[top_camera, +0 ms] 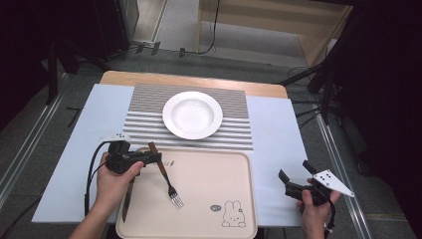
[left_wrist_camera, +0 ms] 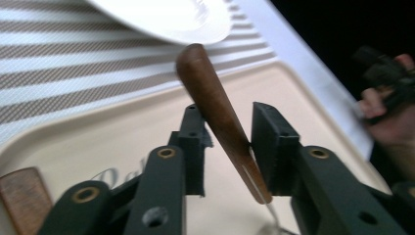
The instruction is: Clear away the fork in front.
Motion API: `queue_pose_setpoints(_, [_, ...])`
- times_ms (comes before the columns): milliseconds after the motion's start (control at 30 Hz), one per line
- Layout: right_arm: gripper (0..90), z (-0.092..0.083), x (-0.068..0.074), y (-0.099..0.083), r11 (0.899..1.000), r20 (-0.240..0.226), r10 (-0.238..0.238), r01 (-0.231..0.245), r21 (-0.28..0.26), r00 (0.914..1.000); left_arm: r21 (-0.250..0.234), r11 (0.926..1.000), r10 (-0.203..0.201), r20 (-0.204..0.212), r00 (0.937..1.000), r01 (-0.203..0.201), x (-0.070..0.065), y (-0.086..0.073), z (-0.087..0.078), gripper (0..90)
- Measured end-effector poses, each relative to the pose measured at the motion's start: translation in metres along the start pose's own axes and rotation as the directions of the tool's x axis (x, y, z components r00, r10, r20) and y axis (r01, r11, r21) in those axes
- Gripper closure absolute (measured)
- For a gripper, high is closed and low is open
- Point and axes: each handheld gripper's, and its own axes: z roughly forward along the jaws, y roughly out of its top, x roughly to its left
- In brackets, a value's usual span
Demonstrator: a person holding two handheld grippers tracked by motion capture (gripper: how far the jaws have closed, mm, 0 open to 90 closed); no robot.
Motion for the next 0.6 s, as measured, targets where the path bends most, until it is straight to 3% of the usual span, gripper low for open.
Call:
queue_pose_setpoints(133, [0.0, 0.001, 0.000, -0.001, 1.000, 0.000, 0.005, -0.005, 0.001, 1.0000, 0.032, 0.9993, 0.019, -0.053, 0.9984, -0.018, 0.000, -0.001, 0.007, 59.0])
queue_pose_setpoints(267, [0.0, 0.002, 0.000, -0.002, 1.000, -0.001, 0.009, -0.009, 0.005, 1.0000, 0.062, 0.9968, 0.056, -0.108, 0.9926, -0.050, -0.001, -0.003, 0.012, 53.3])
queue_pose_setpoints(600, [0.0, 0.003, 0.001, -0.002, 1.000, 0.000, 0.006, -0.006, 0.003, 1.0000, 0.134, 0.9865, 0.118, -0.180, 0.9765, -0.094, 0.001, -0.005, 0.018, 47.3])
